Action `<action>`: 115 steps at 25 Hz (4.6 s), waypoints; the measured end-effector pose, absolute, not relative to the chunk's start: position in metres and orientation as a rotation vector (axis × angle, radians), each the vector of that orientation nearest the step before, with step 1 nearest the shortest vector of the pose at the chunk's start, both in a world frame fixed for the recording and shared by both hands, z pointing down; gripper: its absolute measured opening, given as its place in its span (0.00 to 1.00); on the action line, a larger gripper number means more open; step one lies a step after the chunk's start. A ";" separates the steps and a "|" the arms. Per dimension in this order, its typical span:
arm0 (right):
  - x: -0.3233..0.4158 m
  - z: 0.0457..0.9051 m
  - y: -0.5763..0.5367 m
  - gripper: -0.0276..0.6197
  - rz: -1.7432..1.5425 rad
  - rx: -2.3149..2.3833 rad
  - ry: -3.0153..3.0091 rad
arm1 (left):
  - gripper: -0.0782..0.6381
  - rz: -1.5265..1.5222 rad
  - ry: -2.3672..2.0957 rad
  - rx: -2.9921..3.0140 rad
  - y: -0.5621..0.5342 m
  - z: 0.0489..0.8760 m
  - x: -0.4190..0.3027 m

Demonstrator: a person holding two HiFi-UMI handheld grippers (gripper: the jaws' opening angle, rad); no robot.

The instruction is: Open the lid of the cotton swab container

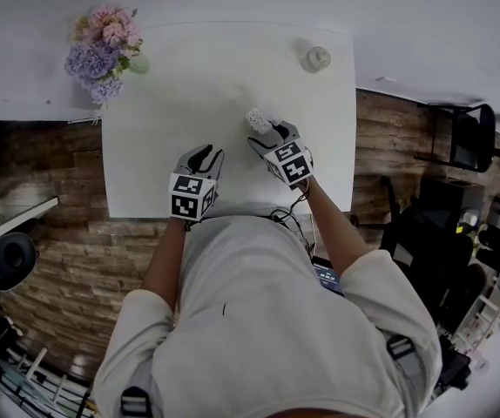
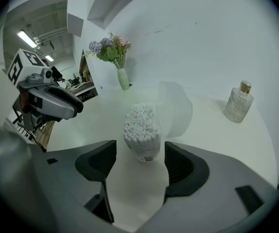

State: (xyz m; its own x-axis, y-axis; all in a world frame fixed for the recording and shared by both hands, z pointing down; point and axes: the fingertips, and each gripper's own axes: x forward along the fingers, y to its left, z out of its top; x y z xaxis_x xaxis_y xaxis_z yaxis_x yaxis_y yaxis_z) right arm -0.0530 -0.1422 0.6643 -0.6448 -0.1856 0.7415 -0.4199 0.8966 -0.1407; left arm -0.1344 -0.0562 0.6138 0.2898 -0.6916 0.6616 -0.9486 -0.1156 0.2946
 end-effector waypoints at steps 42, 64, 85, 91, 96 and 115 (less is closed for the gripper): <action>0.071 0.586 -0.067 0.04 0.493 0.795 -2.441 | 0.18 0.622 -1.538 2.000 -0.017 0.585 -0.037; 0.013 0.522 -0.014 0.04 0.405 0.982 -2.467 | 0.14 0.401 -1.644 2.044 0.022 0.523 -0.083; 0.026 0.388 0.043 0.04 0.126 1.270 -2.568 | 0.14 0.174 -1.737 2.332 0.069 0.409 -0.088; 0.036 0.372 0.034 0.04 0.110 1.247 -2.596 | 0.14 0.166 -1.806 2.302 0.063 0.392 -0.087; 0.056 0.355 0.023 0.04 0.054 1.284 -2.621 | 0.14 0.161 -1.865 2.306 0.058 0.374 -0.087; 0.097 0.330 0.008 0.04 0.003 1.323 -2.653 | 0.14 0.109 -1.900 2.306 0.046 0.347 -0.066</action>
State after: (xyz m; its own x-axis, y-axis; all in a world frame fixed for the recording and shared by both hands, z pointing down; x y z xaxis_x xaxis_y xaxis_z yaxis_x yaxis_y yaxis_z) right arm 0.0966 0.0082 0.3304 -0.5893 -0.7922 0.1584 -0.7926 0.6049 0.0770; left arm -0.0661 0.0463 0.3465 0.1944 -0.9691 0.1518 -0.9801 -0.1856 0.0701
